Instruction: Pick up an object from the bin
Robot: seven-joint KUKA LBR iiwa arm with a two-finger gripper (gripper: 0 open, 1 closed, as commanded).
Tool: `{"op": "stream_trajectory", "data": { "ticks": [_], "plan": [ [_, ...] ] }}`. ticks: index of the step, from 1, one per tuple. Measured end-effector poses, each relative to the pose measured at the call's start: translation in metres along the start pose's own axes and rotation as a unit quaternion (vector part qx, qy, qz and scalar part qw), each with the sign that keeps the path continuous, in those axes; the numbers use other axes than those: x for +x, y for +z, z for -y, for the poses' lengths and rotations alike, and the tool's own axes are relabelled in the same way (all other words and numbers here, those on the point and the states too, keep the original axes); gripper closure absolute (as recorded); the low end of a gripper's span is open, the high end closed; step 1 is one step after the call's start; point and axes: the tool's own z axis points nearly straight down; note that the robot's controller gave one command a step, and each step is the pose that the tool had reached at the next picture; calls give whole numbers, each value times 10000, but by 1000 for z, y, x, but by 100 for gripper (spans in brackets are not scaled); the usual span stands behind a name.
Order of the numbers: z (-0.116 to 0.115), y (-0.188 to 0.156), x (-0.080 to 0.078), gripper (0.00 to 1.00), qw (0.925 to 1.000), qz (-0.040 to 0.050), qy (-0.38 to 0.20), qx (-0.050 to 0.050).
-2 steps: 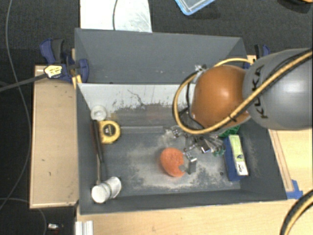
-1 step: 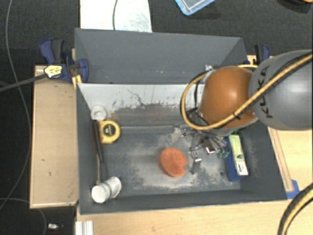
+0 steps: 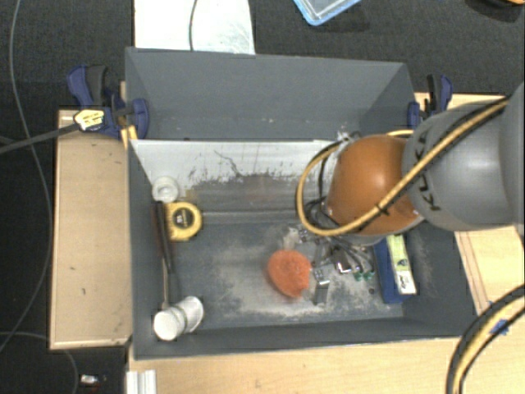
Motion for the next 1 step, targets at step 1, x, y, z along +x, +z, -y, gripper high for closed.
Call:
{"op": "stream_trajectory", "data": {
  "ticks": [1],
  "plan": [
    [-22,20,22,100,9941,102,1078,10]
  ]
}}
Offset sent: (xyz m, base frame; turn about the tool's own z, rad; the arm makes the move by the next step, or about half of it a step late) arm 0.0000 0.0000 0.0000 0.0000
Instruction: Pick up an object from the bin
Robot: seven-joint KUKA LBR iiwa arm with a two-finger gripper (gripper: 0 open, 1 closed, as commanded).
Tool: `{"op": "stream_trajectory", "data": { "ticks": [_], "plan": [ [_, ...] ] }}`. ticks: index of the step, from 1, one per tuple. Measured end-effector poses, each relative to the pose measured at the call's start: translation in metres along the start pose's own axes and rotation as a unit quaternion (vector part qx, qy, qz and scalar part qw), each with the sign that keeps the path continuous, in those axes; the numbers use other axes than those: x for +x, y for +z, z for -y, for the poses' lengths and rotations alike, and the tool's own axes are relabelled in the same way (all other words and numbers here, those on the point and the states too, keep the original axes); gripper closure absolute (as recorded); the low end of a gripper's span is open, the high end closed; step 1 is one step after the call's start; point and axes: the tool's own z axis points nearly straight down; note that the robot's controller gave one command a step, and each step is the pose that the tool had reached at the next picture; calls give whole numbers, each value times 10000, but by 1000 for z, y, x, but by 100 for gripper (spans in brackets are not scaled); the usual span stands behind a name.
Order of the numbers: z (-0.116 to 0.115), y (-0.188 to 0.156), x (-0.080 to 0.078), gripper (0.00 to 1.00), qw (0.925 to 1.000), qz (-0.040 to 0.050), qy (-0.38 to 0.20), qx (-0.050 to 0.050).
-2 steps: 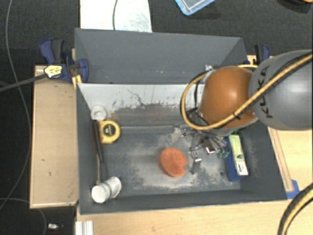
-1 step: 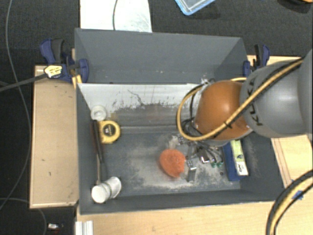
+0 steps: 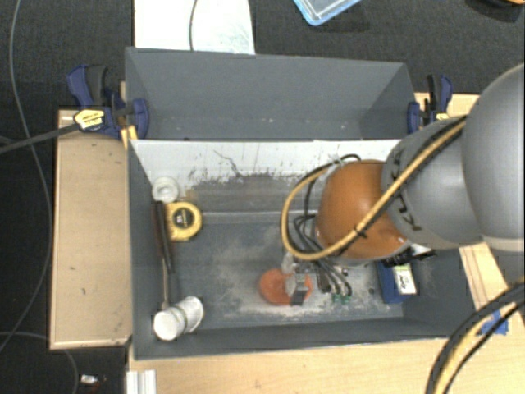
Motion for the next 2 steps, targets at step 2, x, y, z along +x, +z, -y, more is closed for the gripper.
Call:
{"op": "stream_trajectory", "data": {
  "ticks": [2],
  "plan": [
    [0,-21,1,100,10000,-14,5,-2]
  ]
}}
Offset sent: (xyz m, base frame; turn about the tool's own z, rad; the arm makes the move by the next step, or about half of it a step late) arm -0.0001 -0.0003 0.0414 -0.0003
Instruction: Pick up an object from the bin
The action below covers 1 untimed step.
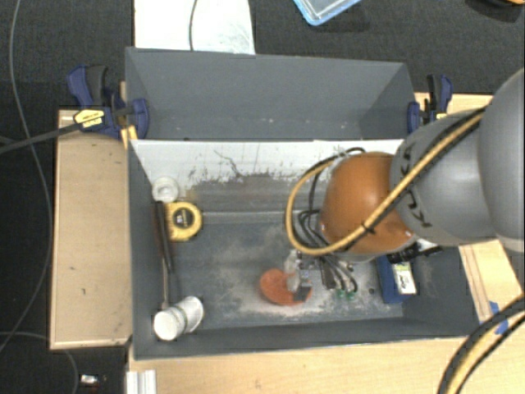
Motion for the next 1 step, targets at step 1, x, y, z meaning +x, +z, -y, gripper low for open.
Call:
{"op": "stream_trajectory", "data": {
  "ticks": [1],
  "plan": [
    [0,-18,-1,100,10000,17,7,-4]
  ]
}}
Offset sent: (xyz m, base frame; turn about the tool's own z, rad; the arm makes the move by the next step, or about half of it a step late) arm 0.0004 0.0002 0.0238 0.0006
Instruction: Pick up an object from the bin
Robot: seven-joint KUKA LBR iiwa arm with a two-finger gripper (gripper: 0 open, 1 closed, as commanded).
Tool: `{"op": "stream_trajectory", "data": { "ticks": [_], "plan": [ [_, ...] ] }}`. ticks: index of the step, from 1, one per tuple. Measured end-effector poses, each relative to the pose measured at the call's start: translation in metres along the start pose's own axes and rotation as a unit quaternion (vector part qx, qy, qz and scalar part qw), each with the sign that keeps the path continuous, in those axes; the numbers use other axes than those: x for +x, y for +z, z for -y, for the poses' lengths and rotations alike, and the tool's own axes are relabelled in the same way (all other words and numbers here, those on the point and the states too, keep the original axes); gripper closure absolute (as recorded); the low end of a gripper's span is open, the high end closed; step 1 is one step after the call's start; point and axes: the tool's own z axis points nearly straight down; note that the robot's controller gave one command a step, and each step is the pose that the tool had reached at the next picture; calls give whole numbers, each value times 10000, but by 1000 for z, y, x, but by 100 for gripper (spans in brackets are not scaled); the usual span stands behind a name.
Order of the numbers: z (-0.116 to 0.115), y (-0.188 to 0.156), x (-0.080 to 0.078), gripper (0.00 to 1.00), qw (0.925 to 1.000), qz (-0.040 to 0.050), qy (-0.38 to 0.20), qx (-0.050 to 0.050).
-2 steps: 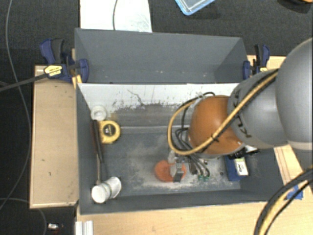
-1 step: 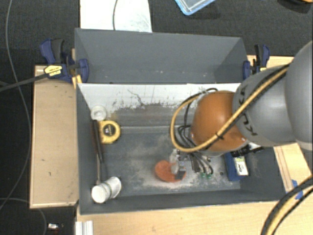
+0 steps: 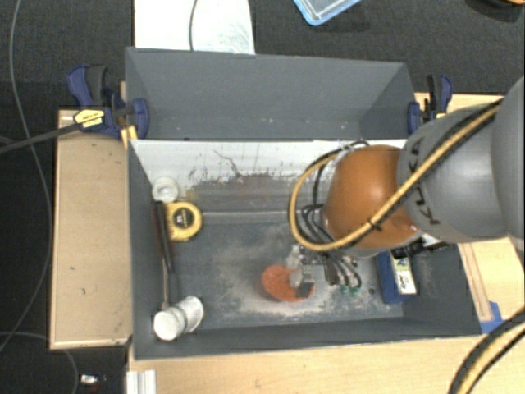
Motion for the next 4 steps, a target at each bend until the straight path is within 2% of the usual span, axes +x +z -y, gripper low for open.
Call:
{"op": "stream_trajectory", "data": {
  "ticks": [1,3,4],
  "plan": [
    [0,-7,-1,100,10000,26,9,-6],
    [0,-46,-3,100,10000,39,19,-9],
    [0,-65,-1,100,10000,-26,23,0]
  ]
}}
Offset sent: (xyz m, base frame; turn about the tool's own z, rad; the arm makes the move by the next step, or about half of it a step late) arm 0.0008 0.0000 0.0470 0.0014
